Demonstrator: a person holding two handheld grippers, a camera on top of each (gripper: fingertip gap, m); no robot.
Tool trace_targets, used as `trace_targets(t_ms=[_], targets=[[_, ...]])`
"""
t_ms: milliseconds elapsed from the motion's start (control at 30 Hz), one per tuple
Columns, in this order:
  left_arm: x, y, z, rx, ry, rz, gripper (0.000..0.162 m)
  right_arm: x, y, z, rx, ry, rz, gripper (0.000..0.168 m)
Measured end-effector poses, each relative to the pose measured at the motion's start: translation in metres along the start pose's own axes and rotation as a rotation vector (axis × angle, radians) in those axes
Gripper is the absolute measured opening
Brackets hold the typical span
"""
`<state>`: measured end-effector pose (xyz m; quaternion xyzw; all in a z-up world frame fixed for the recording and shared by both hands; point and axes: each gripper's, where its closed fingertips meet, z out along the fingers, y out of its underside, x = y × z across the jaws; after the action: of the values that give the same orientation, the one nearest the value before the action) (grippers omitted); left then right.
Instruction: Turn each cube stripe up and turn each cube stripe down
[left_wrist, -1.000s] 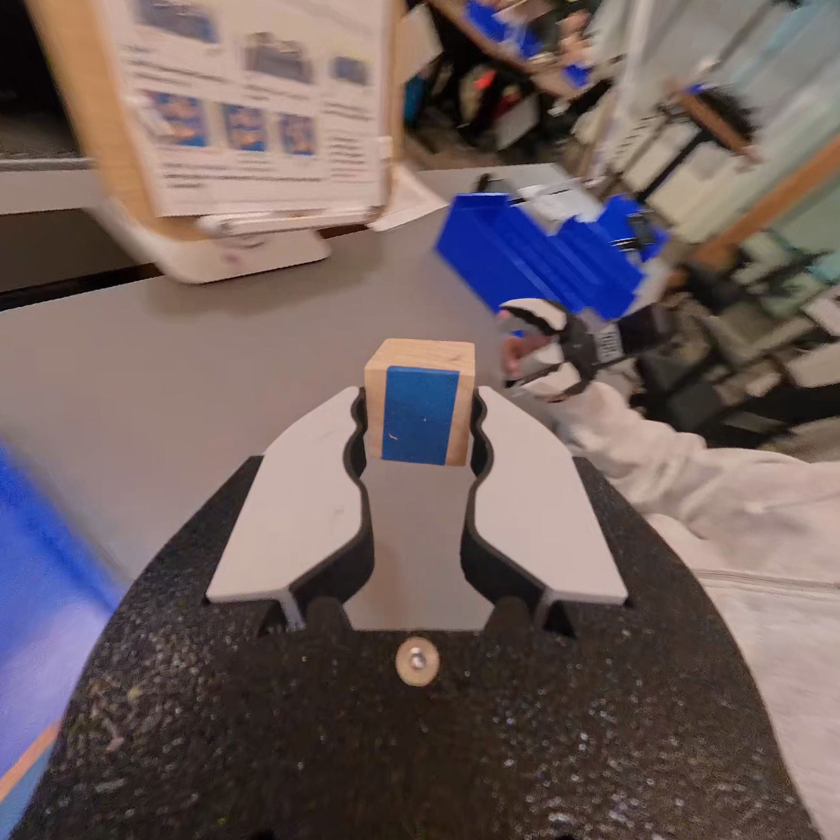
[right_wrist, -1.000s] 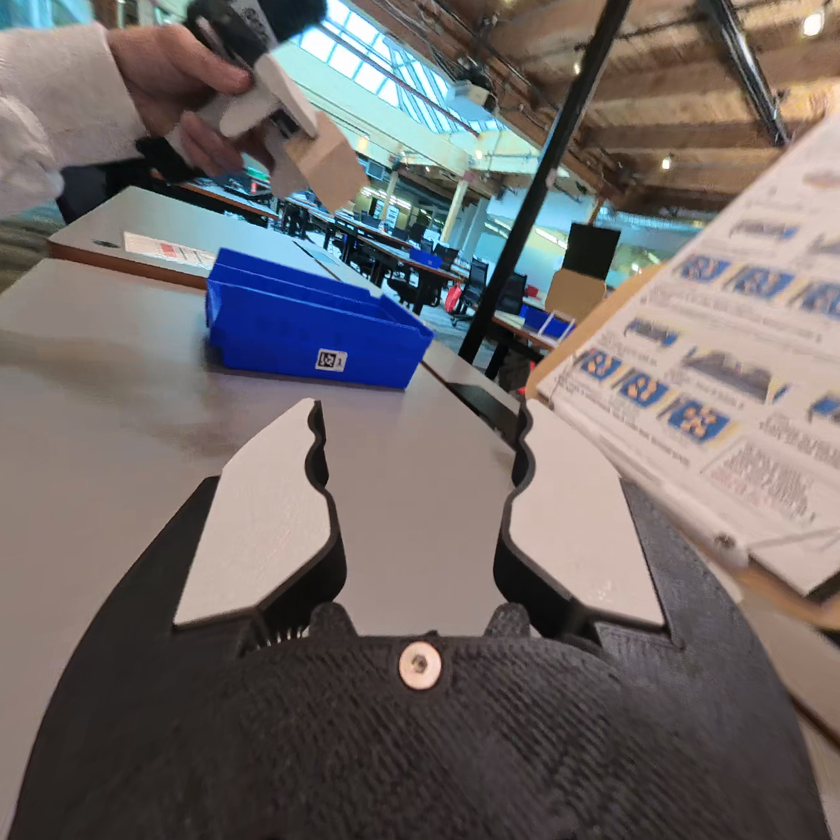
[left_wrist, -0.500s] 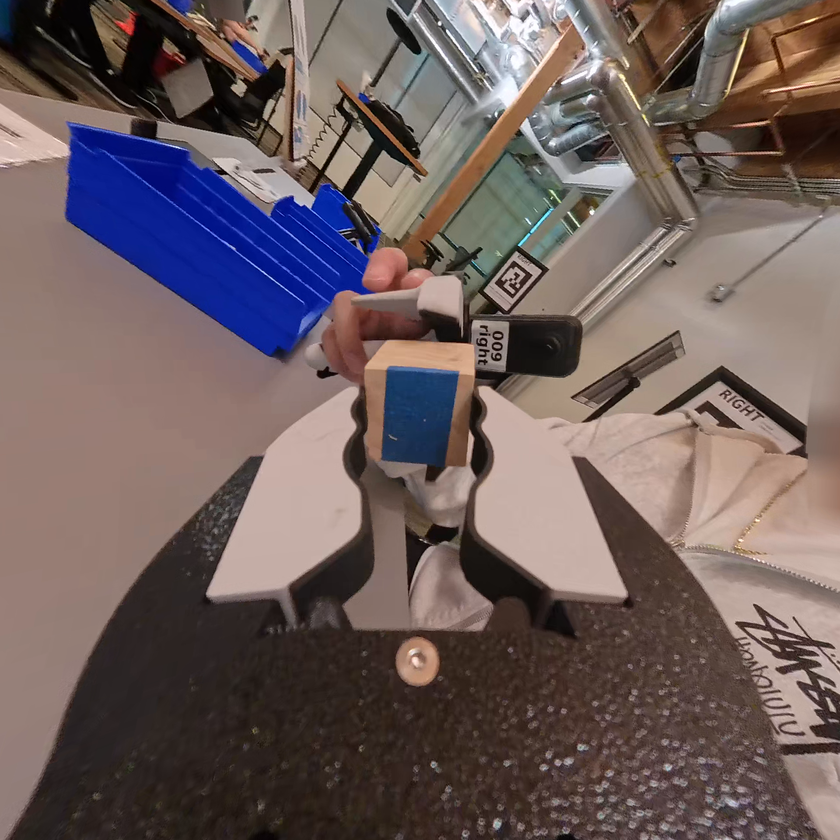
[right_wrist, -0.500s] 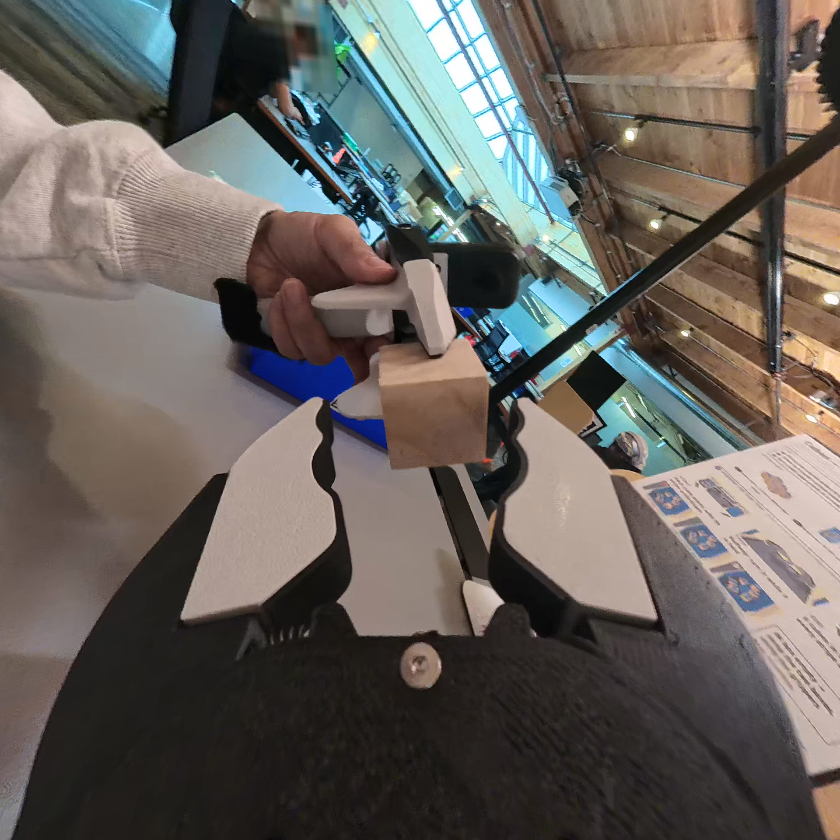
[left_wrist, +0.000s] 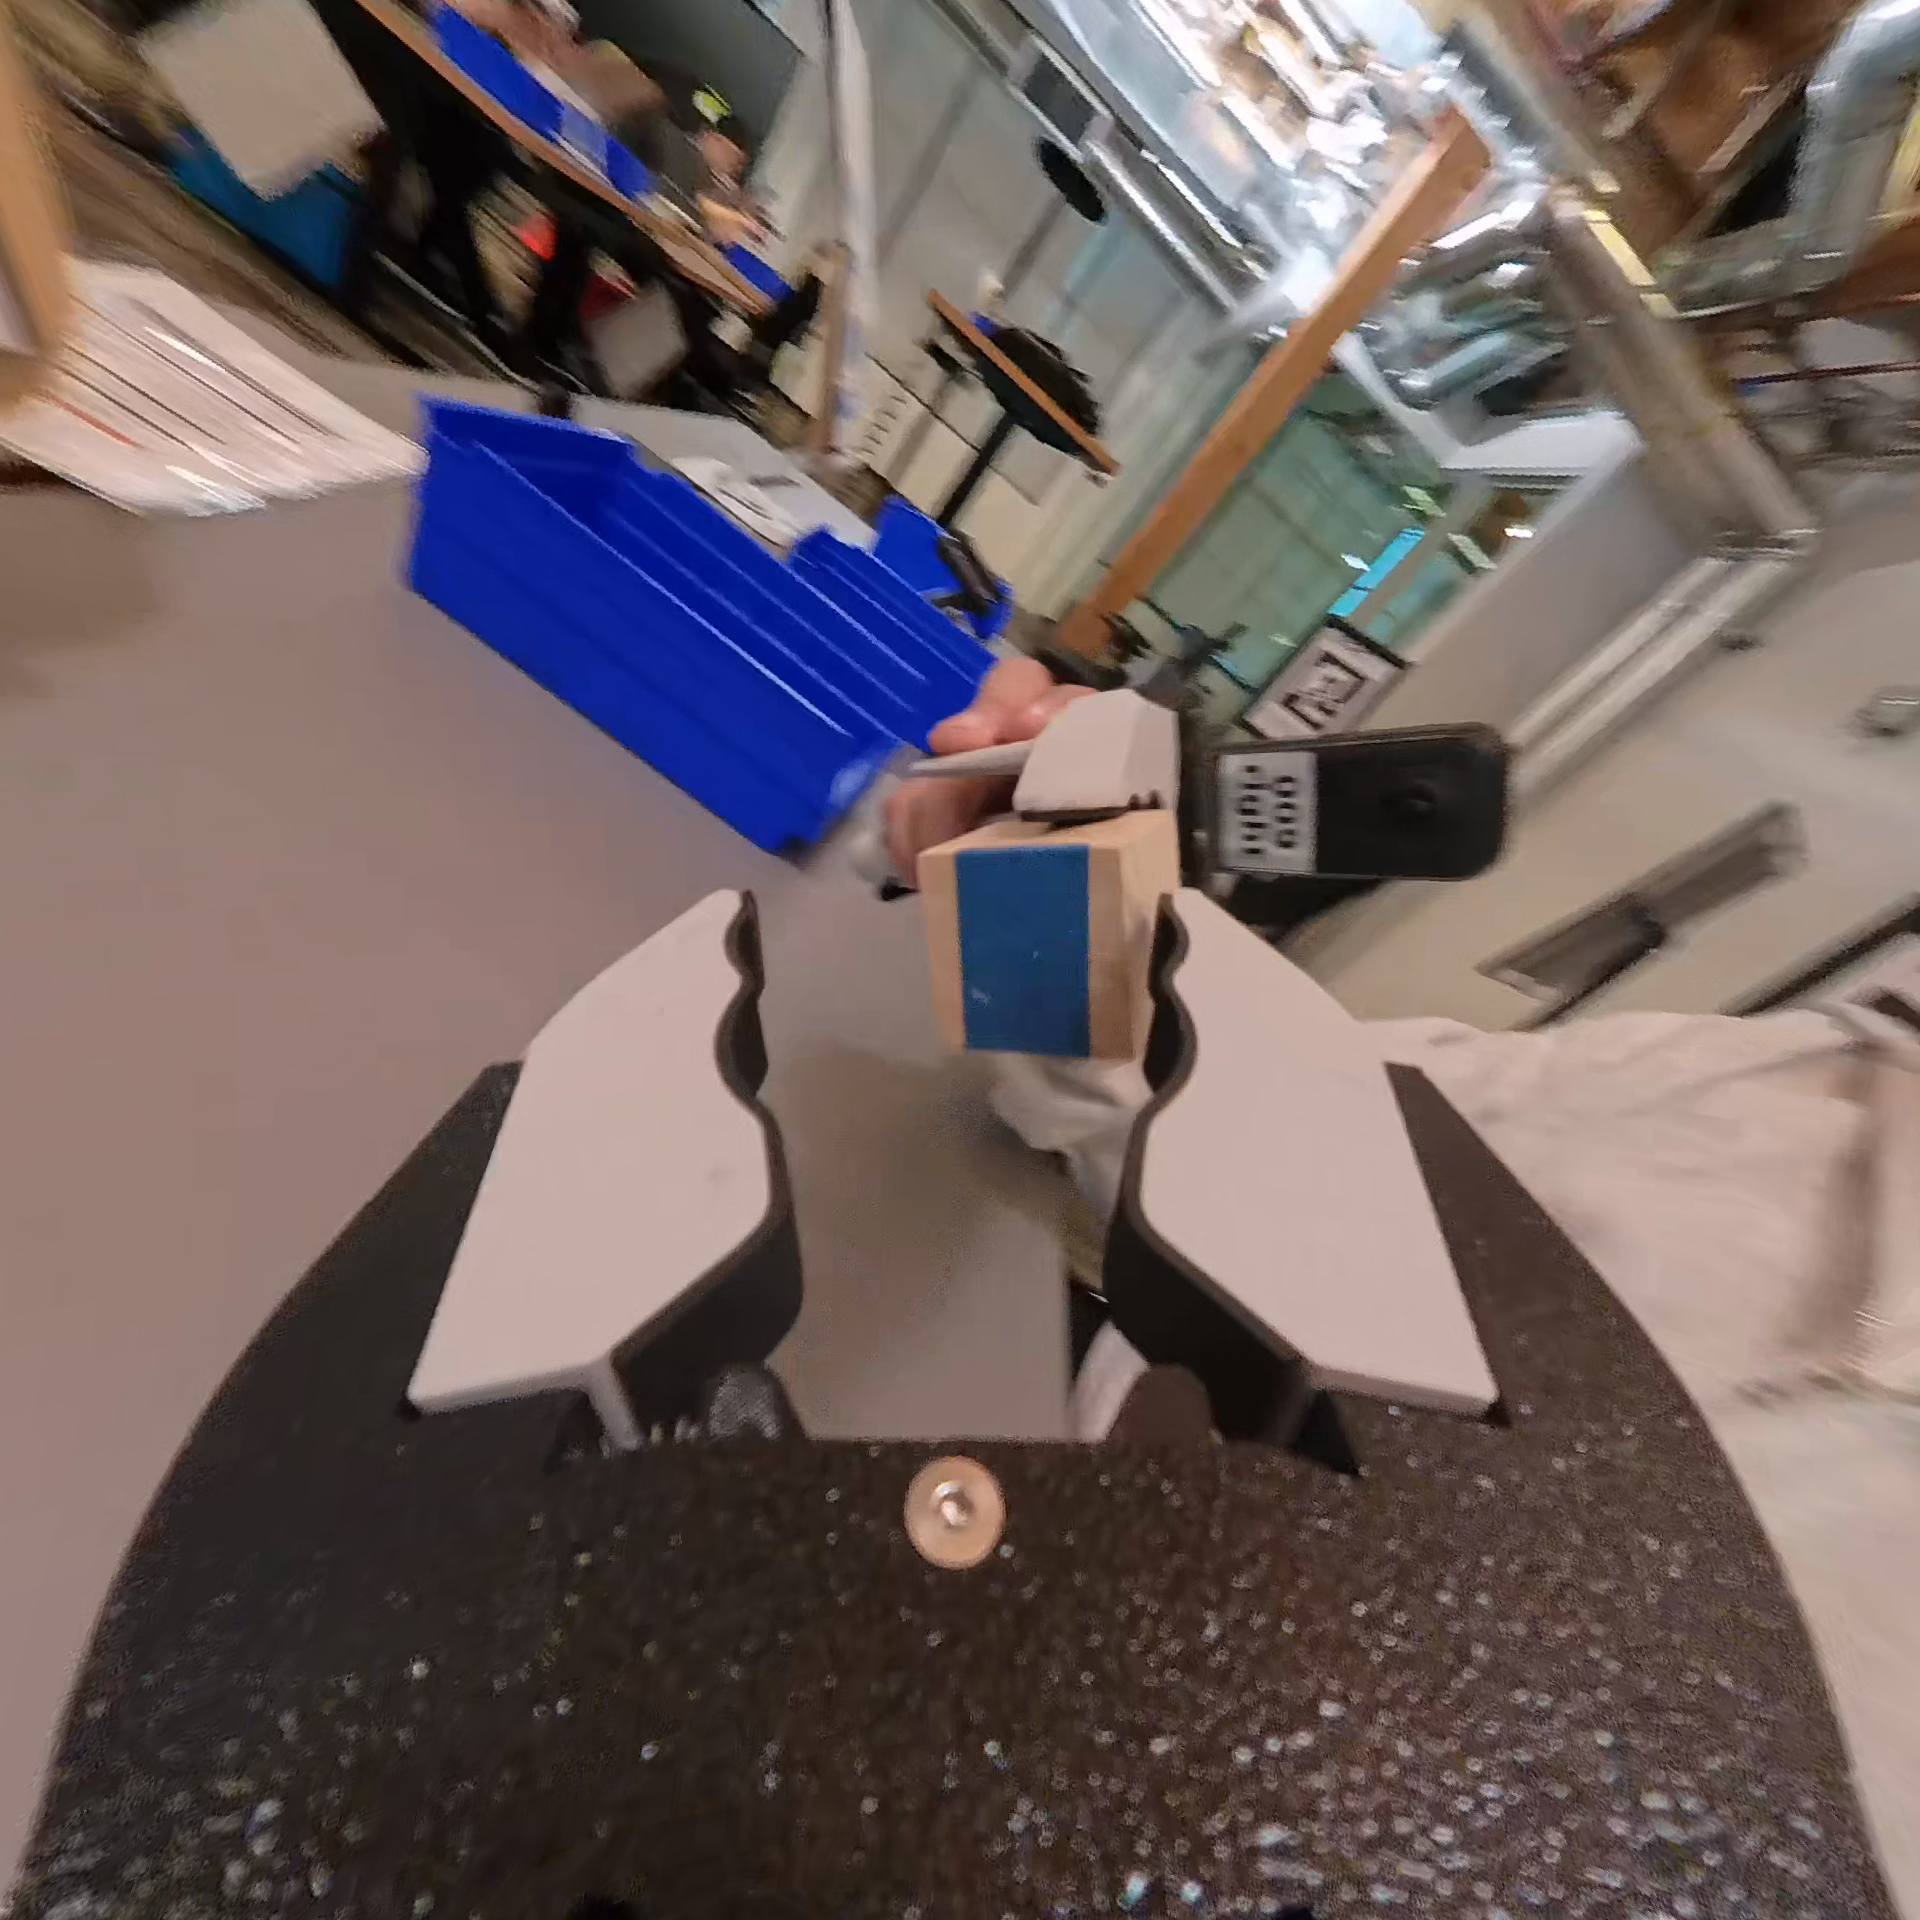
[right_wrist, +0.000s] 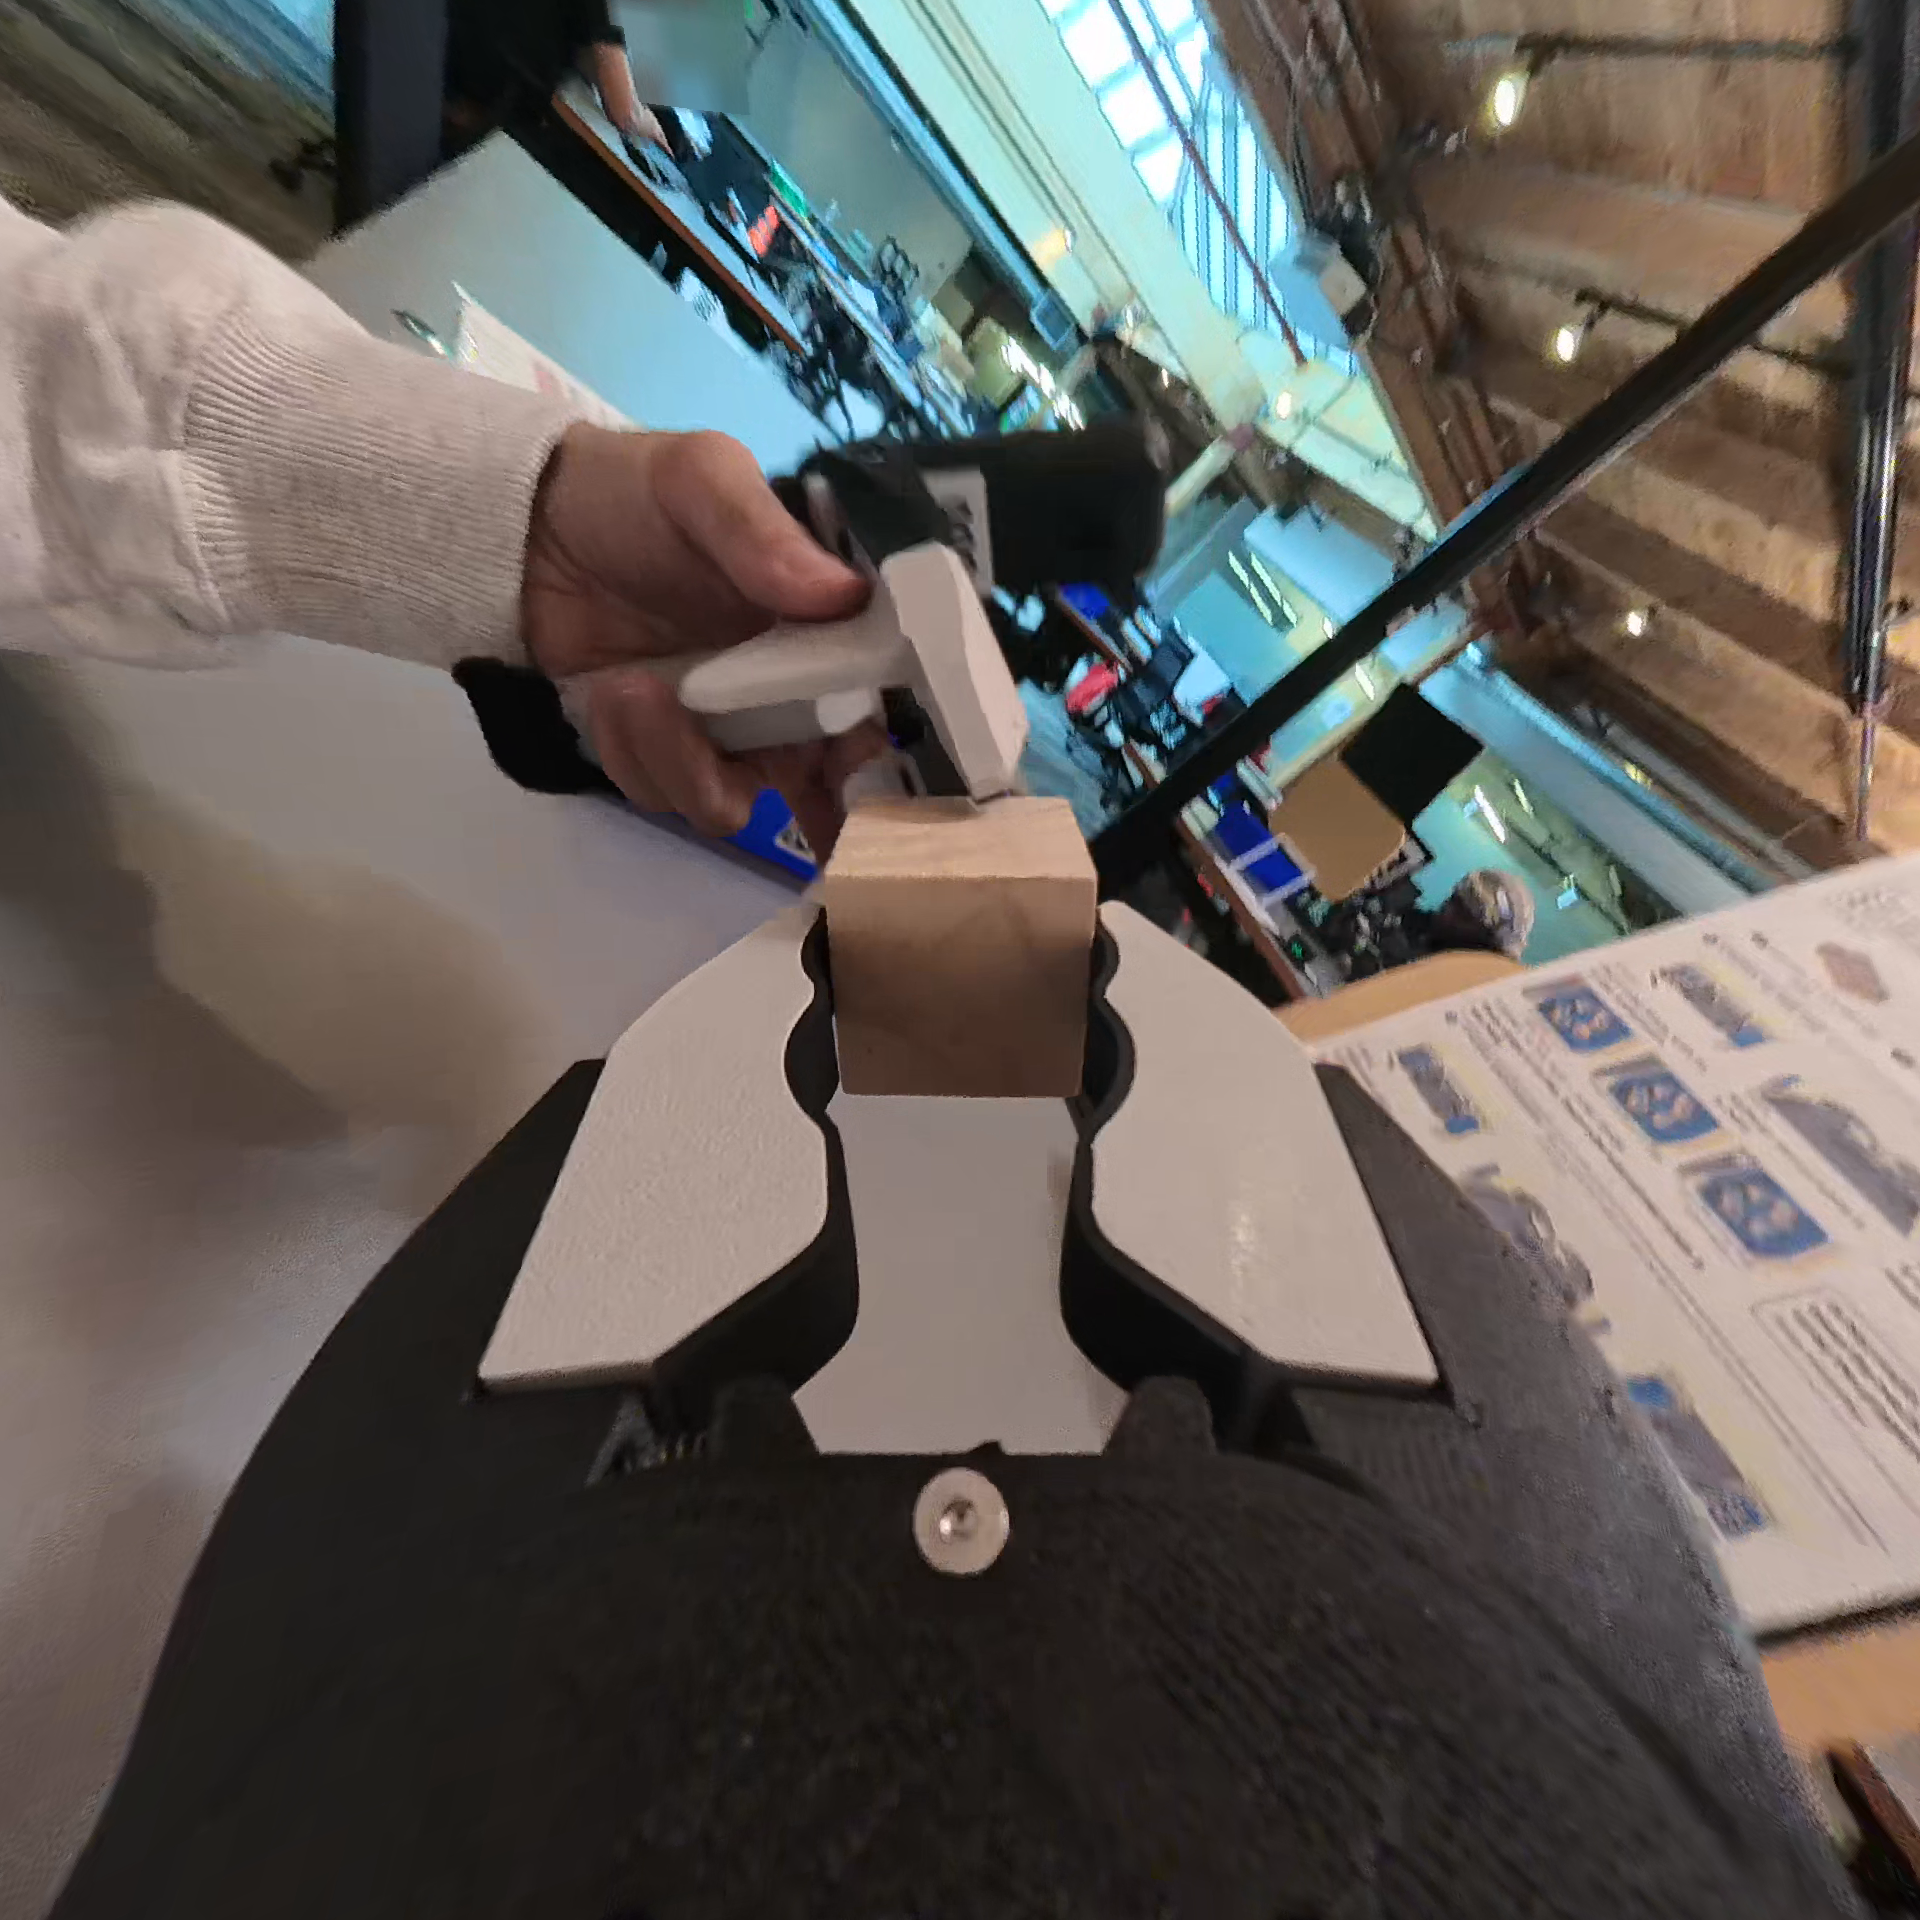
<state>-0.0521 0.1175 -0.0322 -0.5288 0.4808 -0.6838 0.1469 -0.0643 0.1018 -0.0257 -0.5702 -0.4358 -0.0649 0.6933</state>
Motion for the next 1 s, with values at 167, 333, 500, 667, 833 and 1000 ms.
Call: trace_targets(t_ms=[167,333,500,667,833,1000], targets=[[-0.049,-0.005,-0.006,0.134,-0.318,0.213,0.074,0.041,0.059,-0.046,-0.379,0.076,0.087,0.045],[-0.121,0.016,-0.024,0.19,-0.784,0.324,0.076,0.113,0.111,-0.163,-0.788,0.298,0.316,0.045],[-0.144,0.039,-0.015,0.101,-0.904,0.346,0.076,0.142,0.196,-0.304,-1.243,0.436,0.635,0.046],[-0.15,0.046,-0.021,0.073,-0.943,0.354,0.077,0.125,0.269,-0.371,-1.366,0.48,1.0,0.046],[-0.153,0.043,-0.038,0.106,-0.982,0.364,0.074,0.1,0.306,-0.384,-1.441,0.45,1.166,0.046],[-0.155,0.043,-0.041,0.125,-0.956,0.306,0.074,0.085,0.324,-0.386,-1.542,0.4,1.205,0.046]])
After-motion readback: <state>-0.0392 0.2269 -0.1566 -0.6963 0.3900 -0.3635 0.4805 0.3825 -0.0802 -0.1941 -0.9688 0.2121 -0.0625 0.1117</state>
